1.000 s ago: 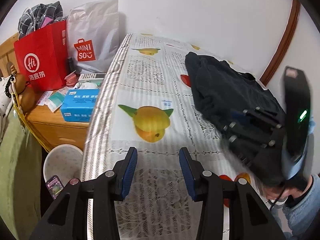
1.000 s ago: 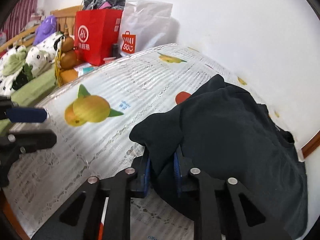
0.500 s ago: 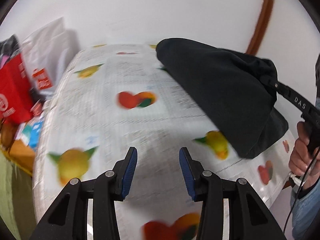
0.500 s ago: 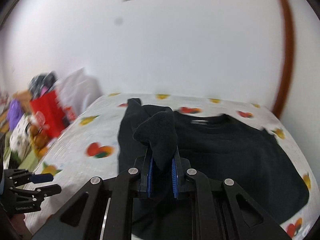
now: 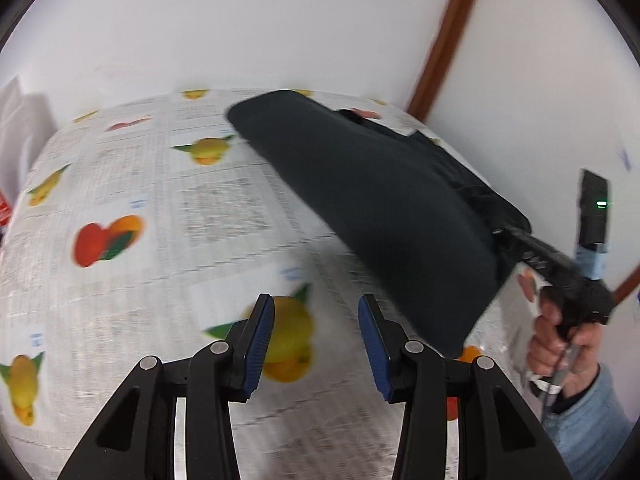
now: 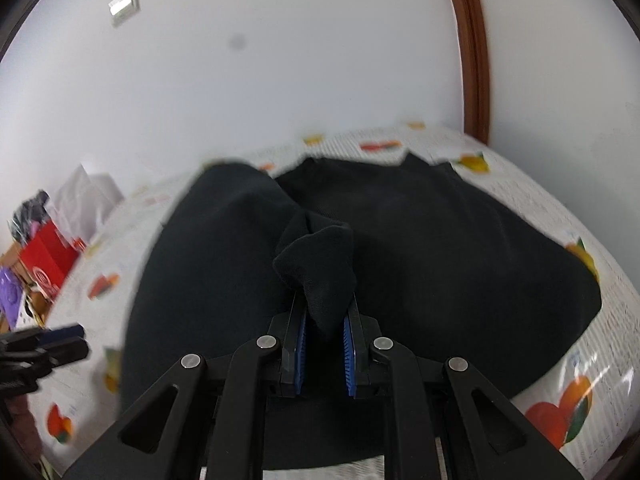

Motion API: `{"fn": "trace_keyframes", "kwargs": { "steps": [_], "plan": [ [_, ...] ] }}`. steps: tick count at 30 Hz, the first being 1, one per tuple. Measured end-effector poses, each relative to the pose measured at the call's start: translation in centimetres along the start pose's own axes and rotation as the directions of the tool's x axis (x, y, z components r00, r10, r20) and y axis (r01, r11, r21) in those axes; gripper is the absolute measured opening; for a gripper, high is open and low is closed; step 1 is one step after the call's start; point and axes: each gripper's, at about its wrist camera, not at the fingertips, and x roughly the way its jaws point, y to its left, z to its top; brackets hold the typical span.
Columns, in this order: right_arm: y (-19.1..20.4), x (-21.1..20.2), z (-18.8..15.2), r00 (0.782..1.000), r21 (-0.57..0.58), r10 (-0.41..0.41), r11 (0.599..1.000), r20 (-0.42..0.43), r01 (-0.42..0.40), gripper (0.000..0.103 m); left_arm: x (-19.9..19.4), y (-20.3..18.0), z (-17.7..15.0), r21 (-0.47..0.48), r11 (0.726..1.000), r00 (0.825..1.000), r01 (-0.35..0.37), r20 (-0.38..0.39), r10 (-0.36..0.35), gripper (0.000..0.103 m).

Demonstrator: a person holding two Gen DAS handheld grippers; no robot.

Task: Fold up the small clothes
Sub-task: 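Grasp the folded sweatshirt edge with the right tool and lift it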

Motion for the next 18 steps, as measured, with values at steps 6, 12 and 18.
{"fn": "trace_keyframes", "kwargs": {
  "steps": [6, 12, 18],
  "plan": [
    [-1.0, 0.0, -1.1, 1.0, -0.03, 0.0, 1.0, 0.001, 0.0, 0.014, 0.1, -3.0, -0.4, 0.049, 0.993, 0.994, 0.11, 0.007, -0.11, 0.05],
    [-0.8, 1.1, -1.2, 1.0, -0.046, -0.009, 0.999, -0.02, 0.008, 0.015, 1.1, -5.9, -1.2, 0.111, 0.981, 0.987, 0.159, -0.026, -0.157, 0.052],
    [-0.9, 1.2, -1.2, 1.0, -0.033, 0.006, 0.999, -0.024, -0.007, 0.015, 3.9, -7.8, -2.1, 0.122, 0.978, 0.982, 0.171, -0.103, -0.159, 0.052]
  ]
}}
